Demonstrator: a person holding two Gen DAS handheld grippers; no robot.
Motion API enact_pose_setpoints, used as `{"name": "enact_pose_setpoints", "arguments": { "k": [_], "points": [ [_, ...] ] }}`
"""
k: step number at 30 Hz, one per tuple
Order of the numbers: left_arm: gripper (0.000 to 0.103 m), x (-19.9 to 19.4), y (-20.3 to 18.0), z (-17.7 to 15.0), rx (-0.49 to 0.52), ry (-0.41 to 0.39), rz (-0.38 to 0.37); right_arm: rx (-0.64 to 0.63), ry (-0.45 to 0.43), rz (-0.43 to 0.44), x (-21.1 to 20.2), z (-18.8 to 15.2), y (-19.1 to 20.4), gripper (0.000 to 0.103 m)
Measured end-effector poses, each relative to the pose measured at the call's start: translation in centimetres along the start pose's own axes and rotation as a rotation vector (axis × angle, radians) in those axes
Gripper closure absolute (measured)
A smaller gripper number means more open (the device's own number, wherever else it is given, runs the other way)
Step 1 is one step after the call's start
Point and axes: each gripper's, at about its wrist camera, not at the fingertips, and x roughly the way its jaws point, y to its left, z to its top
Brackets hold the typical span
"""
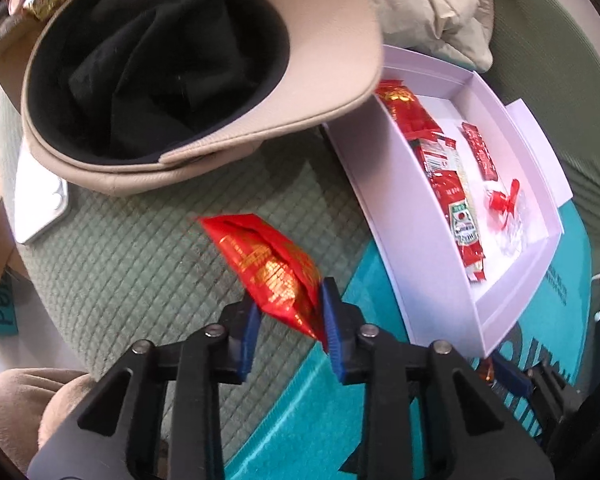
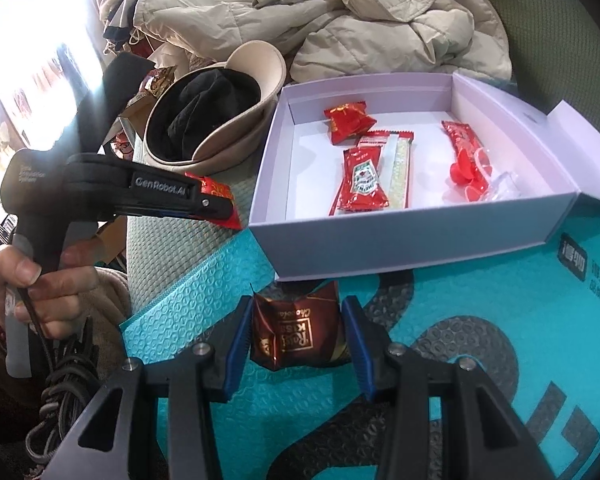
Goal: Organize objects
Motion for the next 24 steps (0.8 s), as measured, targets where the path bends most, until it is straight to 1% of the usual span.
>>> {"name": "enact_pose_setpoints", "arguments": {
  "k": [8, 13, 14, 16, 18, 21, 23, 24],
  "points": [
    [0.08, -2.5, -0.1, -1.1, 0.038, -0.041, 0.038, -0.045, -0.029, 0.005, -1.1, -0.2, 1.3, 0.058],
    [0.08, -3.8, 0.4, -1.7, 0.051, -0.066, 0.047, -0.063, -0.049, 0.013, -2.0, -0.4, 2.2, 0.058],
    [0.08, -4.0, 0.3, -1.7, 0.058, -0.071, 0.051, -0.067, -0.054, 0.016, -2.2, -0.5, 2.4, 0.058],
    [0.084, -3.9, 0.0, -1.8, 0.067, -0.073, 0.05, -0.074, -0.061, 0.016, -2.5, -0.7, 2.6, 0.058],
    [0.085, -3.5, -0.2, -1.7, 0.074, -0.069, 0.04, -0.076, -0.066, 0.013, -2.8, -0.9, 2.7, 0.058],
    [0.085, -2.3, 0.1, -1.4, 0.035, -0.046, 0.027, -0.07, -0.066, 0.01, -2.8, -1.1, 2.8, 0.058],
    [0.084, -2.2, 0.8, -1.9, -0.004, -0.035, 0.004, -0.066, -0.065, 0.019, -2.8, -1.3, 2.8, 0.058],
    [0.084, -2.3, 0.9, -2.1, -0.004, -0.03, 0.004, -0.063, -0.066, 0.026, -2.8, -1.3, 2.9, 0.058]
  ]
}}
